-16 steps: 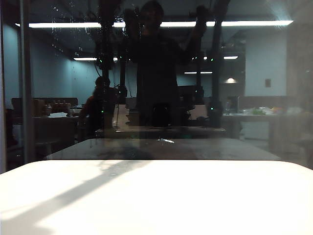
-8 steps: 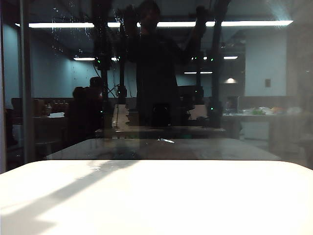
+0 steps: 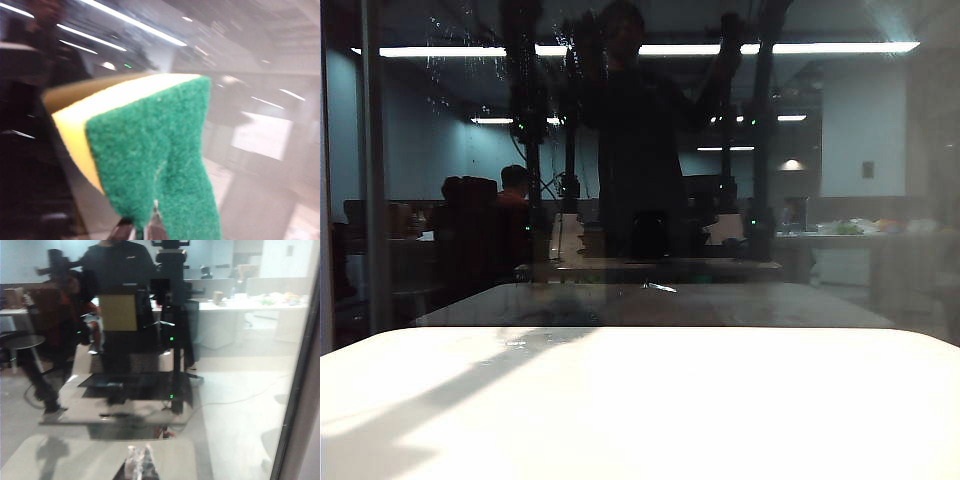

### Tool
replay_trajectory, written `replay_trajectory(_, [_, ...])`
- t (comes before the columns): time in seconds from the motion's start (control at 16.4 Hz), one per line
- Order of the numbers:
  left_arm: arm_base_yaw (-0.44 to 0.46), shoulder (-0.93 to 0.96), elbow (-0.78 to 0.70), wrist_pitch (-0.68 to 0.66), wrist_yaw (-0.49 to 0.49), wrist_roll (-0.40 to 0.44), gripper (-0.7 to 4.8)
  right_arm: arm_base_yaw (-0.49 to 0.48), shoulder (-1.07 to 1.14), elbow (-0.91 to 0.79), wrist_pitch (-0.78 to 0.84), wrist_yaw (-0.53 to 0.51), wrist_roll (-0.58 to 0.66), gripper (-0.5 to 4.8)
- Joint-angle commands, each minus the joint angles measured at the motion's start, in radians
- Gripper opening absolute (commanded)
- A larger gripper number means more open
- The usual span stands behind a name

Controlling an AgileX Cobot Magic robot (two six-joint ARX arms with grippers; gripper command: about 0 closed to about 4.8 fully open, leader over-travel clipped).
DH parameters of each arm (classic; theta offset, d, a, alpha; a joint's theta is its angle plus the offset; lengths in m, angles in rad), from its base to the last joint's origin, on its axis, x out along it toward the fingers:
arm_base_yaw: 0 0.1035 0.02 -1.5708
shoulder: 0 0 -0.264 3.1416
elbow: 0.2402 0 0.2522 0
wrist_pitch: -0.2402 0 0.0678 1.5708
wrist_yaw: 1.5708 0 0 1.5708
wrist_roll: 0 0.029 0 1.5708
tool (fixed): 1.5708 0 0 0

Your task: Reach upward to find where there is water on the glass, pick up the sponge from the table, dry the water, and finally place the sponge back on the table.

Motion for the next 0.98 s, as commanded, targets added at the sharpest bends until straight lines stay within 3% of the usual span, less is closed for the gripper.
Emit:
replay_trajectory(0.06, [-0.021, 0.008, 0.004, 0.008, 0.013, 0.001, -0.06, -0.001, -0.005, 0.005, 0.006, 0.000, -0.002, -0.09])
replay_trajectory(0.49, [-0.063, 0.031, 0.005, 0.008, 0.016, 0.027, -0.06, -0.001, -0.003, 0.005, 0.008, 0.000, -0.002, -0.09])
replay_trajectory(0.86, [0.038, 0.006, 0.072, -0.156, 0.011, 0.069, -0.06, -0.001, -0.003, 0.005, 0.016, 0.000, -0.002, -0.09])
replay_trajectory(0.98, [0.076, -0.013, 0.072, -0.205, -0.031, 0.087, -0.06, -0.001, -0.003, 0.005, 0.016, 0.000, -0.002, -0.09])
